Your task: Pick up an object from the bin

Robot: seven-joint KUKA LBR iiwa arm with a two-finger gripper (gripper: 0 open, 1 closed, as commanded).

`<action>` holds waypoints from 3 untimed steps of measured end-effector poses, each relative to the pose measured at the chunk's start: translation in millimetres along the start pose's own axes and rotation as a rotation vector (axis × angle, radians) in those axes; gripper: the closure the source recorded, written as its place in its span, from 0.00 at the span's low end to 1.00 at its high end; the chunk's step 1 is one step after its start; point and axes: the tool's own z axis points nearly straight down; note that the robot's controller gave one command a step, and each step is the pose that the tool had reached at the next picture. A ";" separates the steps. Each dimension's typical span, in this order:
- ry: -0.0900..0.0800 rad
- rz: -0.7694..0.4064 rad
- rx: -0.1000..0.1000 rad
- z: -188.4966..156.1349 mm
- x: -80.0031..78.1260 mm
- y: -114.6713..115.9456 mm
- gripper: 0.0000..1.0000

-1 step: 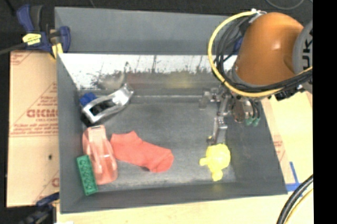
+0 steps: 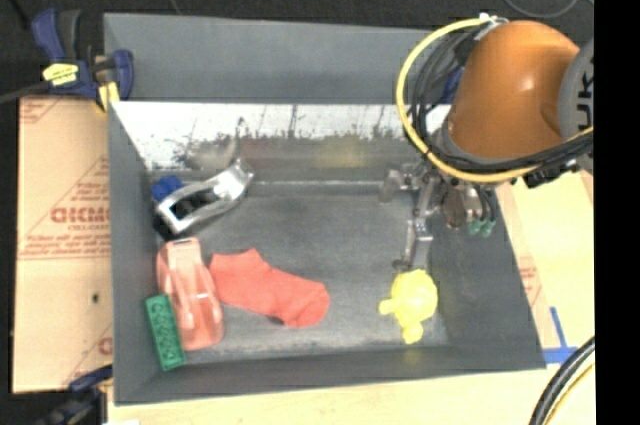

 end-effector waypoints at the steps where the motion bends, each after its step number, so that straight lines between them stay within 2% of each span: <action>1: -0.004 -0.051 0.001 41.9 23.5 20.2 0.00; 2: -0.002 -0.178 0.001 87.1 20.9 67.0 0.00; 3: -0.009 -0.164 -0.002 133.6 34.9 76.6 0.00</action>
Offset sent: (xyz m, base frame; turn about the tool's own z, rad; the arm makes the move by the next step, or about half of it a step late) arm -0.0159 0.0862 -0.1033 -0.2110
